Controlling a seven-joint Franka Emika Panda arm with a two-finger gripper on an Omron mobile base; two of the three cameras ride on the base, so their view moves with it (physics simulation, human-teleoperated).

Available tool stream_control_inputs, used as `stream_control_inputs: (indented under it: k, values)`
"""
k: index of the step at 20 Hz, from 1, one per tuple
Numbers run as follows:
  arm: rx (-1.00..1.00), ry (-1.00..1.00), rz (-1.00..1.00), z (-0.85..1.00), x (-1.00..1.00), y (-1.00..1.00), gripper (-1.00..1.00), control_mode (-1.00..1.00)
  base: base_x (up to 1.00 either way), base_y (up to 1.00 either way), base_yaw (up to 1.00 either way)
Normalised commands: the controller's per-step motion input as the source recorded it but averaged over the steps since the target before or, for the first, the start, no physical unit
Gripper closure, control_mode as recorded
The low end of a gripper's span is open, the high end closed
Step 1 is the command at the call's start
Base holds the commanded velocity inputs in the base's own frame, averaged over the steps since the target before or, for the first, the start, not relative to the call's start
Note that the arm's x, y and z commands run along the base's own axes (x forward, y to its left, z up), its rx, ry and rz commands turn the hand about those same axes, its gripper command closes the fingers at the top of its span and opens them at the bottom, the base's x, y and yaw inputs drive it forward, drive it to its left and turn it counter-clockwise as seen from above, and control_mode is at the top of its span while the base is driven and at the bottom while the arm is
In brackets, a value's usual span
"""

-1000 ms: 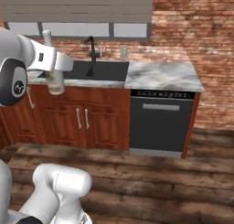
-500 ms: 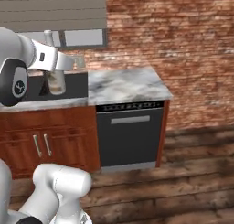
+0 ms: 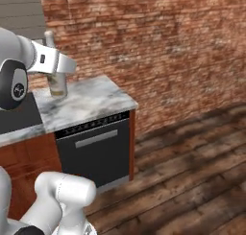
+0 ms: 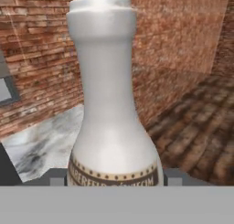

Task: There is a bowl on the dining counter. Grab a lemon wedge from the fridge and place it in the bowl. Then get the liquor bottle and glass cup from the cabinet and place them next to the bowl.

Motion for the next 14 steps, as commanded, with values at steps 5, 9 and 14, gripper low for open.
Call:
stream_control_inputs:
  k: [5, 9, 14]
  values:
    - [0.00, 0.00, 0.00, 0.00, 0.00, 0.00, 1.00, 1.00, 0.49, -0.12, -0.67]
    - [0.00, 0.00, 0.00, 0.00, 0.00, 0.00, 1.00, 1.00, 0.59, -0.08, -0.64]
    - [0.00, 0.00, 0.00, 0.00, 0.00, 0.00, 1.00, 1.00, 0.69, -0.03, -0.60]
